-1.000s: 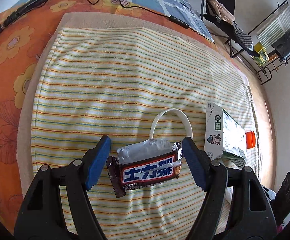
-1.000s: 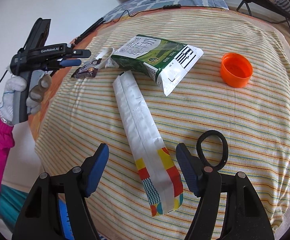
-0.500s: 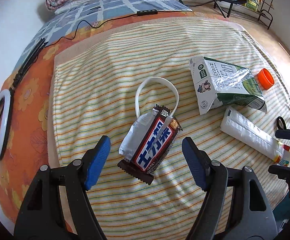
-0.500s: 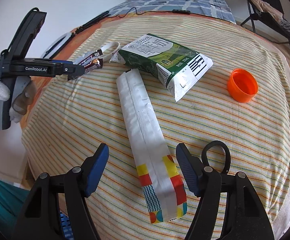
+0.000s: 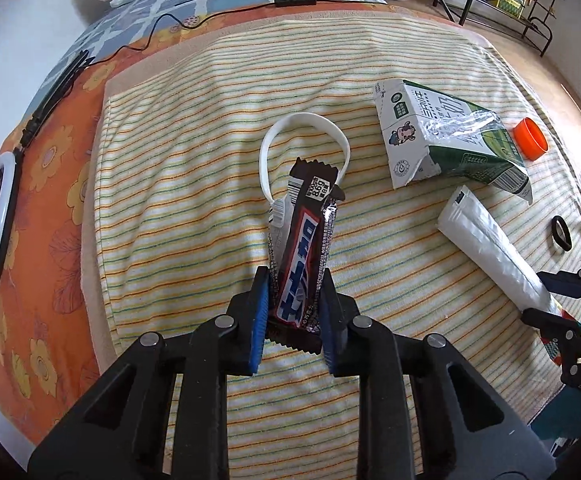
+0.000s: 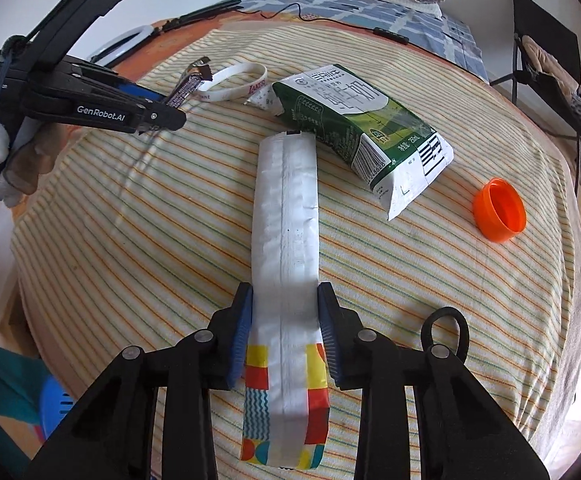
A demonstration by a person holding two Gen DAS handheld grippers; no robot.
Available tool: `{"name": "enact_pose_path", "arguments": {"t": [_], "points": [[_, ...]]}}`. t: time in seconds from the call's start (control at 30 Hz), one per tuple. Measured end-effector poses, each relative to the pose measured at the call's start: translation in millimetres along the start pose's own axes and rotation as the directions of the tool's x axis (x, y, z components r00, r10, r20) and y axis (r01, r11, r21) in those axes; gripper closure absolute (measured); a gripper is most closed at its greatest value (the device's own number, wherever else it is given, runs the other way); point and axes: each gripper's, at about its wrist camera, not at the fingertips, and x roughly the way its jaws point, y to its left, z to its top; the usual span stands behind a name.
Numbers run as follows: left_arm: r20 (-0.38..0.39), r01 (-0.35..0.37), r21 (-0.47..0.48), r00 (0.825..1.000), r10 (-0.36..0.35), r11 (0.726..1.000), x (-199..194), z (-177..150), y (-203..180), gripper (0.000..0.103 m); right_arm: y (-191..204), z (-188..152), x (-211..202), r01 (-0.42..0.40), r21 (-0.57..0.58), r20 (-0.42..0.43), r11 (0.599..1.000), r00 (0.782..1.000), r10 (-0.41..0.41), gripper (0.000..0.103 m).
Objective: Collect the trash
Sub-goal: 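Carry the chocolate wrapper and white tube over the blue basket with both tools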
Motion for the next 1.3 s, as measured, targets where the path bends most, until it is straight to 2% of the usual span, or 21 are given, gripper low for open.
{"name": "enact_pose_path", "arguments": {"t": [0.1, 0.2, 0.47, 0.73, 0.9, 1.3], "points": [[0.024, 0.006, -0.010, 1.000, -0.006, 1.000, -16.4, -10.0, -1.7, 0.084, 3.0, -6.0, -8.9, -0.012, 0.016, 0.013, 1.000, 1.000, 0.012, 0.083], [0.051, 0.016, -0.007, 0.999, -0.015, 1.000, -34.7, -20.6, -6.8, 0.084, 5.3, -11.1, -17.9, -0.010, 0.023, 0.028, 1.000, 1.000, 0.009, 0.086], [0.085, 0.055, 0.029, 0.995, -0.057, 0.998, -80.9, -60.9, -29.0, 0.084, 11.0, -32.7, -47.0, -0.054, 0.070, 0.052, 0.996, 0.997, 0.051, 0.087], [0.078, 0.088, 0.093, 0.992, -0.095, 0.992, -111.4, -118.7, -64.9, 0.084, 35.0, -65.0, -86.1, -0.110, 0.041, 0.062, 0.993, 0.992, 0.108, 0.087], [0.068, 0.094, 0.125, 0.992, -0.103, 0.988, -125.6, -157.0, -87.8, 0.084, 48.8, -96.8, -104.4, -0.139, 0.030, 0.045, 0.990, 0.989, 0.138, 0.087], [-0.012, 0.141, 0.151, 0.990, -0.141, 0.978, -122.7, -233.2, -127.8, 0.084, 76.1, -172.2, -108.1, -0.199, 0.049, -0.043, 0.979, 0.979, 0.201, 0.087]]}}
